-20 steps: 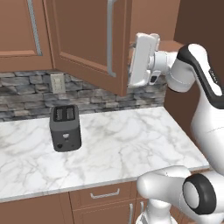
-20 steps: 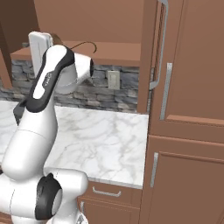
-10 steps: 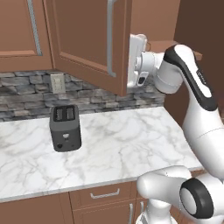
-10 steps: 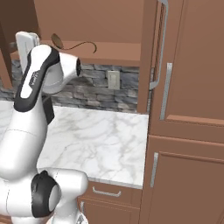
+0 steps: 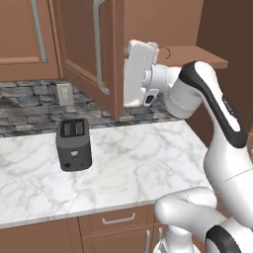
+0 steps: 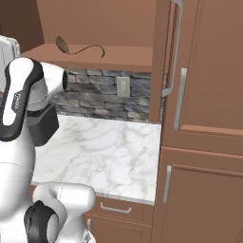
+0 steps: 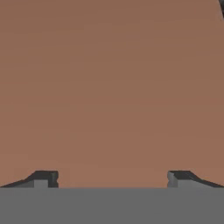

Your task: Open the cabinet and move the ladle to the pot. Then close the cabinet.

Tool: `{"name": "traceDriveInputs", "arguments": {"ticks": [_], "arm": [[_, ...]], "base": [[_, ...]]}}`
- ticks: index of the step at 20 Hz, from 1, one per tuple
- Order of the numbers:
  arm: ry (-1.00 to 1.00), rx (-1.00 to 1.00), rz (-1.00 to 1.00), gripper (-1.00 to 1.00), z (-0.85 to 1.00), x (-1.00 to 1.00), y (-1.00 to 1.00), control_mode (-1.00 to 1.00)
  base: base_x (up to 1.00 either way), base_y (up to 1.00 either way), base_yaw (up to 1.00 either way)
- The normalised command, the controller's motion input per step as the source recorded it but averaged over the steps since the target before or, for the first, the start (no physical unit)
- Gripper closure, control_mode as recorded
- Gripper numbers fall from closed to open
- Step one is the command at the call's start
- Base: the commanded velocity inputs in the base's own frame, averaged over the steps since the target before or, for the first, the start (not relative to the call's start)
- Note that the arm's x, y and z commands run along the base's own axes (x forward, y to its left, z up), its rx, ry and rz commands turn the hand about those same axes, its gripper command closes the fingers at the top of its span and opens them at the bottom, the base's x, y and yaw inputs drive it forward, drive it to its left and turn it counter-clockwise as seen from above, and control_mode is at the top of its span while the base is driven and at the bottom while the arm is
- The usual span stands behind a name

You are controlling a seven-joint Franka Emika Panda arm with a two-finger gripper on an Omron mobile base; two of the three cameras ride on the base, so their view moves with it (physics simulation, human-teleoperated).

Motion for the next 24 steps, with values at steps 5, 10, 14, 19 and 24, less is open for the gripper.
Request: {"name": "traceDriveInputs", "arguments": {"ticks": [5,10,14,19,24], "arm": [[0.00,0.05,0.02,-1.00,0.10,-0.88,1.00,-1.00],[0.02,0.00,-0.14,-1.00,-0.13,0.22,1.00,-1.00],[0.09,0.01,-0.14,-1.00,-0.01,0.13,0.65,-1.00],[0.15,0.02,-0.01,-1.00,0.00,0.10,0.00,-1.00],[0.04,0.04,0.00,-1.00,0.25,-0.07,-0.38,-1.00]], "base": [[0.00,0.00,0.00],[0.00,0.00,0.00],[0.00,0.00,0.00],[0.00,0.00,0.00],[0.00,0.00,0.00]]}}
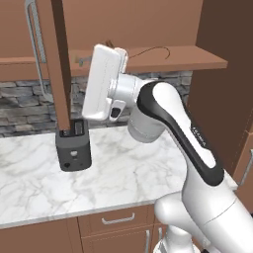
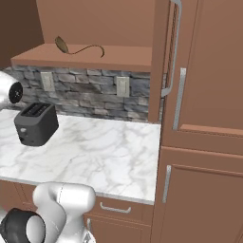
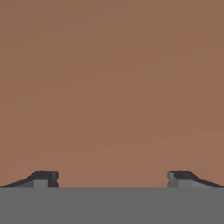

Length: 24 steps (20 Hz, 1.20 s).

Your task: Open the cabinet and move the ladle to the pot. Then close the cabinet.

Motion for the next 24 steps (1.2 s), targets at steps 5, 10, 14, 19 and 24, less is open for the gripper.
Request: {"name": "traceDriveInputs", "arguments": {"ticks": [5,10,14,19,24], "arm": [[0.11,0.01,0.00,-1.00,0.30,-0.19,-0.81,-1.00],[0.22,-0.07,0.01,-1.00,0.06,-0.27,-0.90,-1.00],[0.33,-0.08,0.00,-1.00,0.03,-0.05,-0.71,-1.00],[0.31,-0.17,0.00,-1.00,0.01,0.00,-0.57,-1.00],[0.19,-0.23,0.00,-1.00,0.12,0.00,-0.44,-1.00]], "base": [[0.00,0.00,0.00],[0.00,0.00,0.00],[0.00,0.00,0.00],[0.00,0.00,0.00],[0.00,0.00,0.00]]}}
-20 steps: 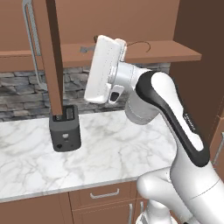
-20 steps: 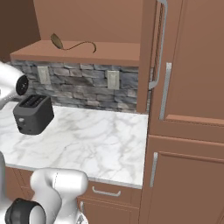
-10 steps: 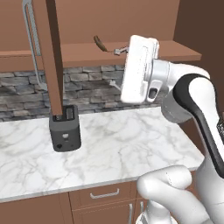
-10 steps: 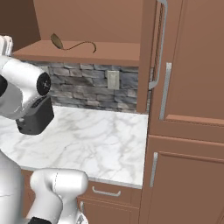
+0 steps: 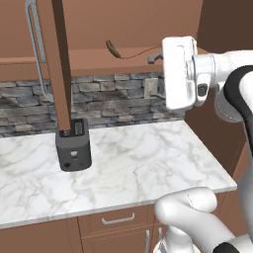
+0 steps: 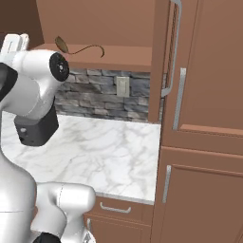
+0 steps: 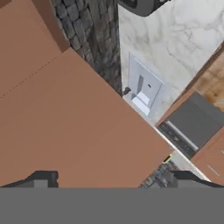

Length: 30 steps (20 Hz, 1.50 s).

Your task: Open the cabinet and move the ladle to the pot. Then close the cabinet.

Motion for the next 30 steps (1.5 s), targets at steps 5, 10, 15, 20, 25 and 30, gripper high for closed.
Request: {"name": "traceDriveInputs", "arguments": {"ticks": [5,10,15,20,25,30], "arm": [[0.07,-0.24,-0.01,-1.00,0.11,0.00,-0.34,-1.00],[-0.03,-0.29,-0.03,-1.00,-0.03,-0.06,-0.20,-1.00],[-0.24,-0.23,-0.08,-1.00,-0.34,-0.03,0.00,-1.00],[-0.06,-0.02,-0.22,-1.00,-0.14,0.02,-0.01,-1.00],[-0.05,0.03,-0.23,-1.00,0.00,0.15,0.00,-1.00],[-0.16,-0.04,-0.10,-1.00,0.00,0.26,0.00,-1.00]], "base": [[0.00,0.00,0.00],[0.00,0.00,0.00],[0.00,0.00,0.00],[0.00,0.00,0.00],[0.00,0.00,0.00],[0.00,0.00,0.00]]}}
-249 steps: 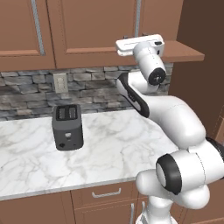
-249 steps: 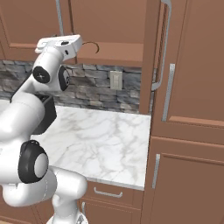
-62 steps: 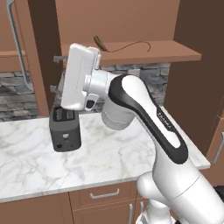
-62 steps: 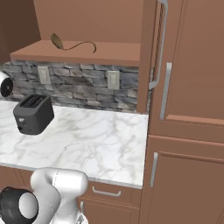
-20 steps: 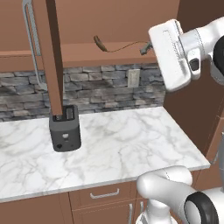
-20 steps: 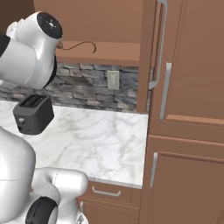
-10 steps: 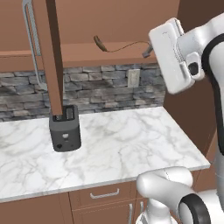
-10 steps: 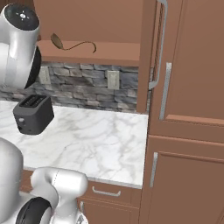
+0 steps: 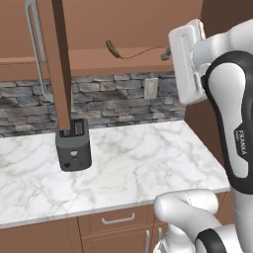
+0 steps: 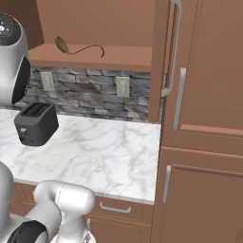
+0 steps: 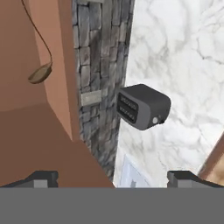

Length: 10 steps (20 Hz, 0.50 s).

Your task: Open the cabinet and move the ladle to the pot. Then close the cabinet.

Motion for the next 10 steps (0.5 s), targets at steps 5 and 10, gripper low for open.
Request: {"name": "traceDriveInputs", "arguments": {"ticks": [5,10], "arm": [[-0.01,-0.18,0.00,-1.00,-0.05,0.18,-0.07,-1.00],[0.00,-0.18,0.00,-1.00,-0.03,0.16,-0.28,-1.00]], "base": [[0.00,0.00,0.00],[0.00,0.00,0.00]]}}
